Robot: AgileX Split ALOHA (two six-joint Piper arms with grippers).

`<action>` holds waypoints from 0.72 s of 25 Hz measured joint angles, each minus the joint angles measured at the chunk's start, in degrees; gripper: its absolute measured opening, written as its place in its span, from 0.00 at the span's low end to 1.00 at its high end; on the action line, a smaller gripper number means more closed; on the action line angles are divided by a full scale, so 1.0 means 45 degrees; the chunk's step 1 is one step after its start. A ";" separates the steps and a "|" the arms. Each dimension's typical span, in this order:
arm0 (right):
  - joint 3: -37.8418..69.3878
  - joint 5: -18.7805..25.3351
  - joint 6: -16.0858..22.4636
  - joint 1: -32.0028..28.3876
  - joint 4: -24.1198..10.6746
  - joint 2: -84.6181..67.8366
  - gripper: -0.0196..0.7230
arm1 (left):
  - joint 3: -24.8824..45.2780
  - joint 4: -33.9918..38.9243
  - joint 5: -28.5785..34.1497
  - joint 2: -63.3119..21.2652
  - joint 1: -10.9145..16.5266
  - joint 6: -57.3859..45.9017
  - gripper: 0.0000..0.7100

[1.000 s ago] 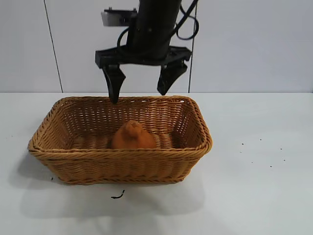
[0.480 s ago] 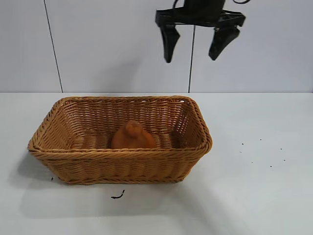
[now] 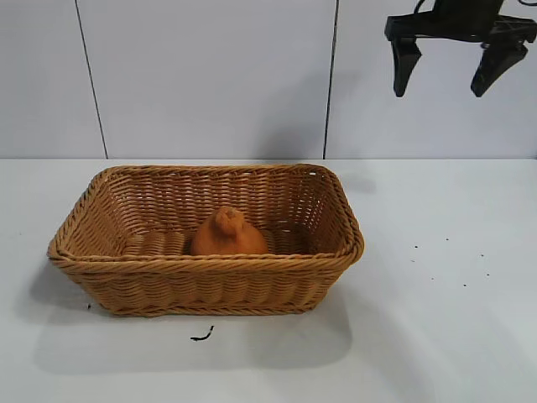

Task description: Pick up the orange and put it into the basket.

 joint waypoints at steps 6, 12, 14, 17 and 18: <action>0.0326 -0.0012 0.0010 -0.0091 0.0009 -0.0152 0.96 | 0.0000 0.0000 0.0000 0.0000 0.0000 0.0000 0.98; 0.2972 -0.0026 0.0010 -0.0091 0.0009 -0.1788 0.96 | 0.0000 0.0000 0.0000 0.0000 0.0000 0.0000 0.98; 0.4170 -0.0025 0.0010 -0.0091 0.0009 -0.2820 0.96 | 0.0000 0.0000 0.0000 0.0000 0.0000 0.0000 0.98; 0.6259 -0.0025 -0.0003 -0.0091 0.0082 -0.4542 0.96 | 0.0000 0.0000 0.0000 0.0000 0.0000 0.0000 0.98; 0.7041 -0.0037 -0.0003 -0.0091 0.0137 -0.5083 0.96 | 0.0000 0.0000 0.0000 0.0000 0.0000 0.0000 0.98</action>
